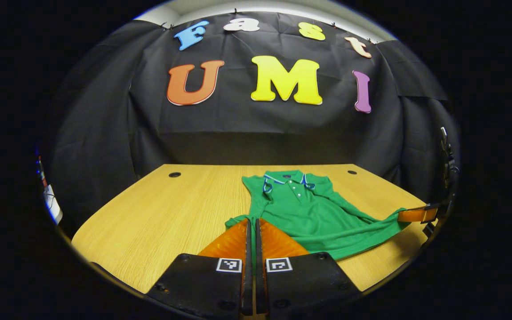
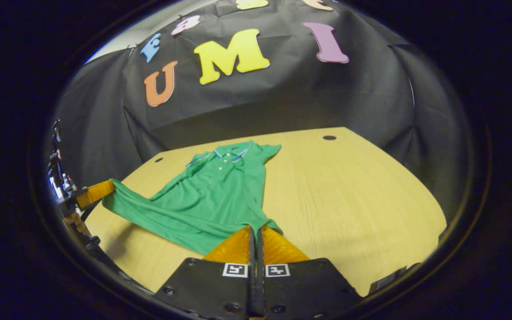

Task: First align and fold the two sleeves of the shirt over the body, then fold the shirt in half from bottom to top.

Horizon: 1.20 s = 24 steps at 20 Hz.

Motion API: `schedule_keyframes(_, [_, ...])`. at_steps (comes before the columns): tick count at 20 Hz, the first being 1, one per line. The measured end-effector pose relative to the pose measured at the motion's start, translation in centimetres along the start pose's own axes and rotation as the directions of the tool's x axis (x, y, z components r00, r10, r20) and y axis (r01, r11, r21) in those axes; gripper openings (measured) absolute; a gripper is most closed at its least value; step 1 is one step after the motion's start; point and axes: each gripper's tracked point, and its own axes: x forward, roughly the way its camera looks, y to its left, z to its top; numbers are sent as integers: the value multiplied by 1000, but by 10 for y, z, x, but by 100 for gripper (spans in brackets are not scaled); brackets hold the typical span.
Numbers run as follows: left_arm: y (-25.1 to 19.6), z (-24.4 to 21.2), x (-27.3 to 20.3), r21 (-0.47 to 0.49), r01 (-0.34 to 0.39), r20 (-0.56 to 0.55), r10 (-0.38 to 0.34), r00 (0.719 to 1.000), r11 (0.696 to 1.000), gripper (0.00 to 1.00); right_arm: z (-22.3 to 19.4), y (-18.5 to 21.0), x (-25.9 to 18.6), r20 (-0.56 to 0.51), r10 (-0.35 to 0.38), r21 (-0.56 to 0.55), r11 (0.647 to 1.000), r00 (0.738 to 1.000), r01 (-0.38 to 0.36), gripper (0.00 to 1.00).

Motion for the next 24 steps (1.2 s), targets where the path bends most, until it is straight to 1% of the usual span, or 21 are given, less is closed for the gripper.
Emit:
schedule_keyframes(3, [-6,33,16,-21,14,86,-12,996,1000,6,38,3,5,66,5,-47,999,998,-2,0])
schedule_keyframes(7, [-6,65,48,-9,12,127,-10,992,1000,6,104,12,17,167,22,-80,997,986,-8,0])
schedule_keyframes(10, [-3,98,79,12,10,179,-12,984,1000,6,164,17,26,260,33,-110,994,965,-5,0])
schedule_keyframes(11, [-2,105,89,18,10,187,-13,982,1000,6,184,19,29,294,35,-122,993,955,1,0])
schedule_keyframes(12, [-5,114,100,29,23,211,-29,977,999,6,203,22,33,329,40,-137,990,944,5,0])
schedule_keyframes(14, [3,123,128,47,3,222,-13,975,999,6,230,22,52,376,32,-164,986,926,32,0])
schedule_keyframes(15, [6,126,142,52,-6,219,-6,976,999,6,240,24,66,395,29,-170,985,918,42,0])
schedule_keyframes(16, [8,122,157,47,-11,209,1,978,999,6,248,23,84,399,19,-175,983,917,56,0])
schedule_keyframes(17, [7,122,174,45,-1,204,-8,979,999,6,253,19,104,402,5,-180,981,915,74,0])
schedule_keyframes(19, [12,115,213,65,-6,171,-5,985,998,6,263,8,149,408,-34,-191,974,912,122,0])
schedule_keyframes(20, [15,107,232,83,-13,155,0,988,996,6,266,-3,175,406,-69,-194,968,911,160,0])
schedule_keyframes(21, [21,100,251,97,-28,148,13,989,995,6,264,-11,200,388,-94,-191,965,917,179,0])
schedule_keyframes(22, [26,95,270,95,-40,152,25,988,995,6,258,-15,225,355,-102,-188,966,929,178,0])
schedule_keyframes(24, [29,80,306,87,-40,143,27,989,995,6,245,-27,274,306,-121,-181,966,944,183,0])
